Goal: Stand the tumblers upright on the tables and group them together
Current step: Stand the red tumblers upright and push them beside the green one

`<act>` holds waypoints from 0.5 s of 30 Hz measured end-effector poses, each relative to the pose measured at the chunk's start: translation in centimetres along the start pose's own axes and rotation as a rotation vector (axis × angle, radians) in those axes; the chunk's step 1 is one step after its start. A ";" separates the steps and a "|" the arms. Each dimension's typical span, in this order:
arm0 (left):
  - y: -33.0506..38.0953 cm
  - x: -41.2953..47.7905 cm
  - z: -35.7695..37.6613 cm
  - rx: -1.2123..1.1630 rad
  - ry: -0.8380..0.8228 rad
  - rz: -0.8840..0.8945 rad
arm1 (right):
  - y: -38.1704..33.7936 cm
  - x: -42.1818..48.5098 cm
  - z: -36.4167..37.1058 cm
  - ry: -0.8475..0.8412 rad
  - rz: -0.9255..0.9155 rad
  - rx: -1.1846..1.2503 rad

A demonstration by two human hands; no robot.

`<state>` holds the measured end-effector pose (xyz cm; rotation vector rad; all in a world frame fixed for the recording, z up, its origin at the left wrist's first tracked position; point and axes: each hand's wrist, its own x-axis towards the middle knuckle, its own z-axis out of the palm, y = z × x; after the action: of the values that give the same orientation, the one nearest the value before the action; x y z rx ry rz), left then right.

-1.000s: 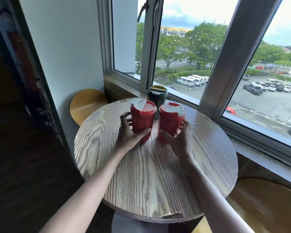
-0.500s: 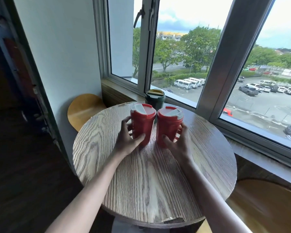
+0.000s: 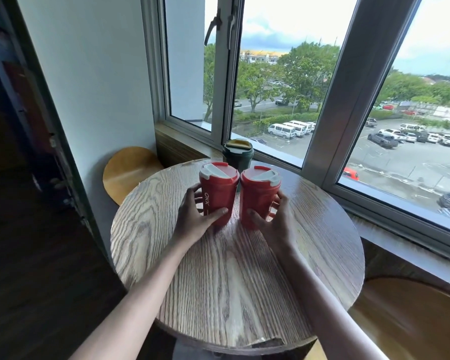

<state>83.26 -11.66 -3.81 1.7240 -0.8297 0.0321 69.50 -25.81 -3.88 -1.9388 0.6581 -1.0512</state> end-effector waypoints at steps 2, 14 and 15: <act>0.1 0.0 -0.1 0.002 0.004 0.000 | 0.1 0.0 0.1 0.007 0.003 0.002; 0.5 -0.1 -0.1 -0.010 0.016 -0.002 | 0.1 0.0 0.0 -0.009 -0.020 0.030; 0.6 -0.1 0.0 -0.010 0.018 0.002 | 0.1 -0.1 0.0 -0.010 -0.033 0.023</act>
<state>82.89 -11.60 -3.38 1.7114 -0.8168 0.0446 69.43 -25.82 -3.96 -1.9396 0.6081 -1.0639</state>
